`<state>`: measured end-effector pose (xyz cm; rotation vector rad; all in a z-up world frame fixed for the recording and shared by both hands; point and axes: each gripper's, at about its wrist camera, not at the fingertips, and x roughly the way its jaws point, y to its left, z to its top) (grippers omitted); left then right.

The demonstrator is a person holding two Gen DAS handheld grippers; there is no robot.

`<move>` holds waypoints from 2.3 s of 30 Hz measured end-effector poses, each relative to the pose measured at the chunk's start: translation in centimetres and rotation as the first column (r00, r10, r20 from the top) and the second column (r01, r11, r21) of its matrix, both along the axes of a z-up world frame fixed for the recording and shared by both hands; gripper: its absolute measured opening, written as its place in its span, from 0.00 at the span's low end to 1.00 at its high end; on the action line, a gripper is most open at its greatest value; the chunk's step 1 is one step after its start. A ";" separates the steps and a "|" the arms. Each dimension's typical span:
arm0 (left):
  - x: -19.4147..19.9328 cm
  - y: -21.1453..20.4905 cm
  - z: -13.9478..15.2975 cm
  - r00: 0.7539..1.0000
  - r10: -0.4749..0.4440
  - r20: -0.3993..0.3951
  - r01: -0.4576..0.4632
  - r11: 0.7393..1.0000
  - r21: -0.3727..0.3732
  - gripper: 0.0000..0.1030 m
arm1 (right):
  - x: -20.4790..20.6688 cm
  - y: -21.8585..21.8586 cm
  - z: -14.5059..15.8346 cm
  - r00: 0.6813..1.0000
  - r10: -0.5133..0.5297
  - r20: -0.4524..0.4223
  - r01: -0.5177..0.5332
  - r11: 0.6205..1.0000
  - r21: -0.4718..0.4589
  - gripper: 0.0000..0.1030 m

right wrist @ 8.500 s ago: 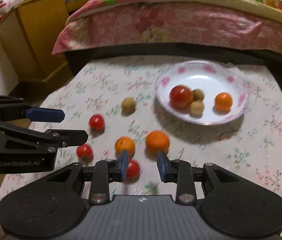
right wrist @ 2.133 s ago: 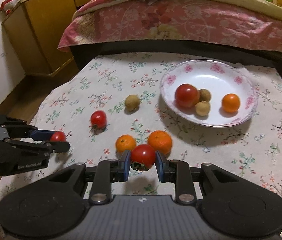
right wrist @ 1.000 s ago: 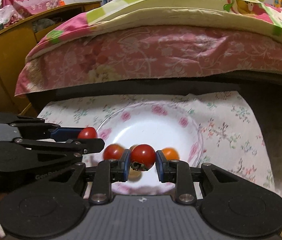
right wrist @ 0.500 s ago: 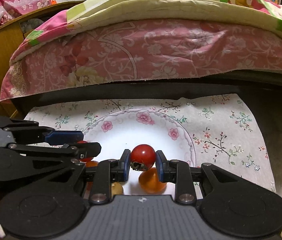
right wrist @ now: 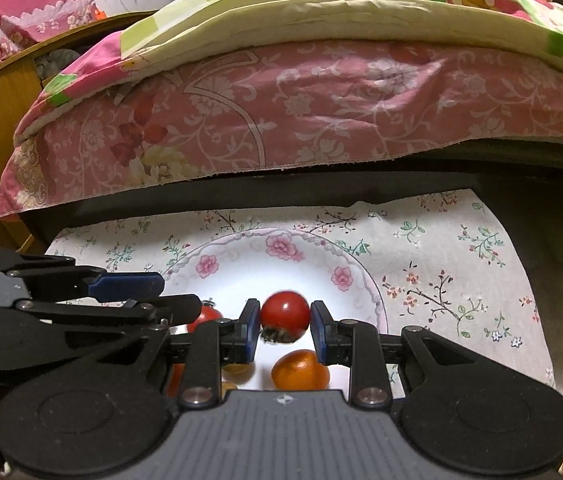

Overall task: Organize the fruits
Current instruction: 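Open both tools to drop the cherry tomatoes into the bowl, then move both tools back over the remaining fruit, then grasp a tangerine with the right tool while the left tool grasps another tangerine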

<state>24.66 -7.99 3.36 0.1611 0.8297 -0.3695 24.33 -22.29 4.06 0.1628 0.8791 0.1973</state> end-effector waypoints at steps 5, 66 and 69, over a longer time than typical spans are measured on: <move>-0.3 0.4 0.4 1.000 0.006 0.008 -0.006 1.000 0.001 0.47 | 0.0 0.0 0.2 1.000 -0.001 0.007 0.001 1.000 0.008 0.27; -16.9 8.3 2.3 0.997 0.033 0.068 -0.041 0.992 0.122 0.99 | -14.2 7.1 1.9 0.988 0.132 -0.079 -0.135 0.990 -0.040 0.35; -16.4 8.1 1.7 0.999 0.031 0.043 -0.036 0.992 0.124 0.99 | -13.4 7.8 1.3 0.984 0.156 -0.082 -0.161 0.986 -0.048 0.35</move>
